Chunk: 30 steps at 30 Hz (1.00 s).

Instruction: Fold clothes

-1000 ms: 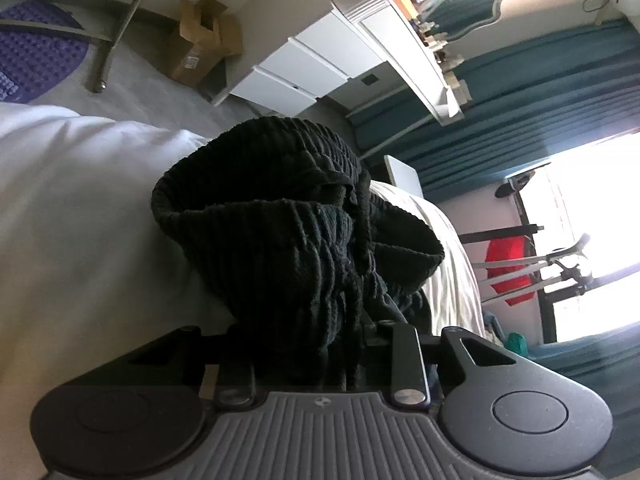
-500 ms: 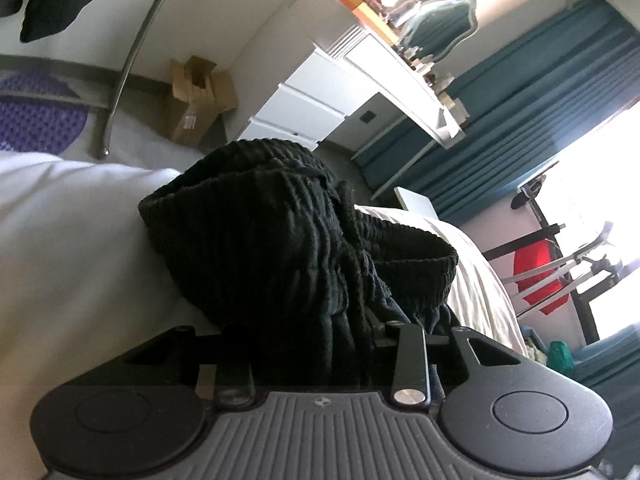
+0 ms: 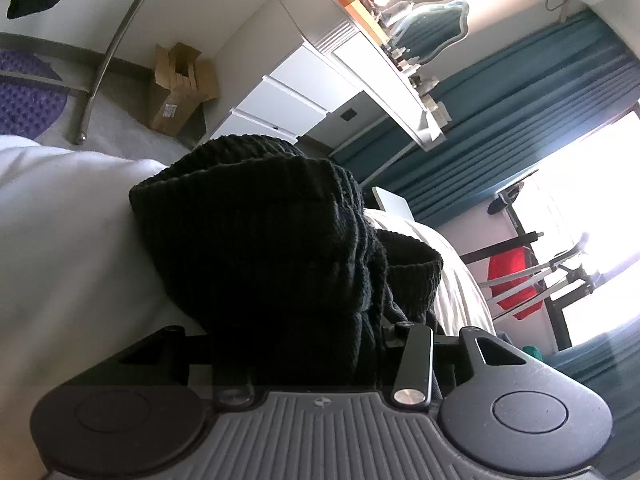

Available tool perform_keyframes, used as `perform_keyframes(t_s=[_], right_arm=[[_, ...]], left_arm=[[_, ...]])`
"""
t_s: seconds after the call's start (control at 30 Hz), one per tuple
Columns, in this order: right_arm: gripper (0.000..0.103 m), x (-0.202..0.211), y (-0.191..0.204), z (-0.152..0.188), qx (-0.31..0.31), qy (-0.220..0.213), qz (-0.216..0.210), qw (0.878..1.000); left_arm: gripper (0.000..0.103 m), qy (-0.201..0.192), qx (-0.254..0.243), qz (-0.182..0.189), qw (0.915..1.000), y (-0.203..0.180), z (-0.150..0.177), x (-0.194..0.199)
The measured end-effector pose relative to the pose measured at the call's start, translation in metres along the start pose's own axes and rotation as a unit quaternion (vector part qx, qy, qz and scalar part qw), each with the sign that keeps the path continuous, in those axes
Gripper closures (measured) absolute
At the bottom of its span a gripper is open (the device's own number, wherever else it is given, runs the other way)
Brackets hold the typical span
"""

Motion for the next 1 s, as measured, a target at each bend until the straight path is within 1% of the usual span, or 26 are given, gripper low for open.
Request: perform_keyframes(t_s=[0.03, 0.07, 0.2, 0.3, 0.33, 0.4, 0.5, 0.63, 0.67, 0.73, 0.8, 0.83, 0.9, 0.93, 1.0], right_arm=[[0.091, 0.009, -0.004, 0.002, -0.008, -0.004, -0.005, 1.0], [0.093, 0.019, -0.008, 0.004, -0.017, -0.012, -0.01, 1.0], [0.094, 0.088, -0.043, 0.011, -0.066, -0.085, -0.034, 0.994], [0.094, 0.144, -0.082, 0.019, -0.088, -0.138, -0.027, 0.986], [0.094, 0.163, -0.096, 0.022, -0.097, -0.157, -0.023, 0.983], [0.094, 0.203, -0.133, 0.031, -0.12, -0.2, -0.001, 0.972], [0.094, 0.25, -0.191, 0.051, -0.163, -0.261, 0.041, 0.951], [0.094, 0.266, -0.264, 0.09, -0.261, -0.266, 0.037, 0.927], [0.093, 0.266, -0.28, 0.1, -0.282, -0.261, 0.037, 0.922], [0.093, 0.241, -0.302, 0.12, -0.308, -0.225, 0.039, 0.924], [0.093, 0.205, -0.323, 0.143, -0.324, -0.187, 0.025, 0.927], [0.093, 0.19, -0.329, 0.153, -0.323, -0.174, 0.019, 0.93], [0.092, 0.165, -0.337, 0.166, -0.305, -0.145, 0.015, 0.941], [0.092, 0.156, -0.339, 0.171, -0.294, -0.136, 0.013, 0.946], [0.088, 0.155, -0.335, 0.171, -0.261, -0.146, 0.017, 0.954]], left_arm=[[0.056, 0.0, 0.0, 0.0, 1.0, 0.001, 0.0, 0.0], [0.056, -0.001, 0.0, 0.0, 1.0, 0.001, 0.0, 0.0], [0.058, -0.002, 0.0, -0.001, 1.0, 0.002, 0.0, 0.001], [0.059, -0.005, -0.004, -0.007, 1.0, -0.001, 0.003, 0.004], [0.06, -0.005, -0.005, -0.008, 0.9999, -0.002, 0.003, 0.005], [0.061, -0.003, -0.007, -0.006, 1.0, -0.003, 0.002, 0.009], [0.062, -0.001, -0.01, 0.001, 1.0, -0.001, 0.003, 0.012], [0.062, 0.001, -0.027, 0.0, 0.9996, -0.001, 0.008, 0.014], [0.062, 0.002, -0.034, -0.003, 0.9994, -0.003, 0.009, 0.015], [0.062, 0.003, -0.05, -0.008, 0.9987, -0.005, 0.012, 0.017], [0.062, 0.004, -0.064, -0.014, 0.9978, -0.008, 0.014, 0.02], [0.062, 0.006, -0.068, -0.017, 0.9975, -0.009, 0.015, 0.022], [0.062, 0.008, -0.074, -0.024, 0.9969, -0.011, 0.016, 0.025], [0.062, 0.009, -0.075, -0.027, 0.9968, -0.013, 0.017, 0.027], [0.062, 0.01, -0.083, -0.036, 0.9958, -0.018, 0.019, 0.03]])
Point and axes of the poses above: each gripper's, at about its wrist camera, not at the fingertips, and x roughly against the way its jaws point, y to its left, z to its underside, the point moved 5 cm from there along -x, roughly the way its jaws point, and after that the axes turned 8 degrees about y, right-handed, at the moved point
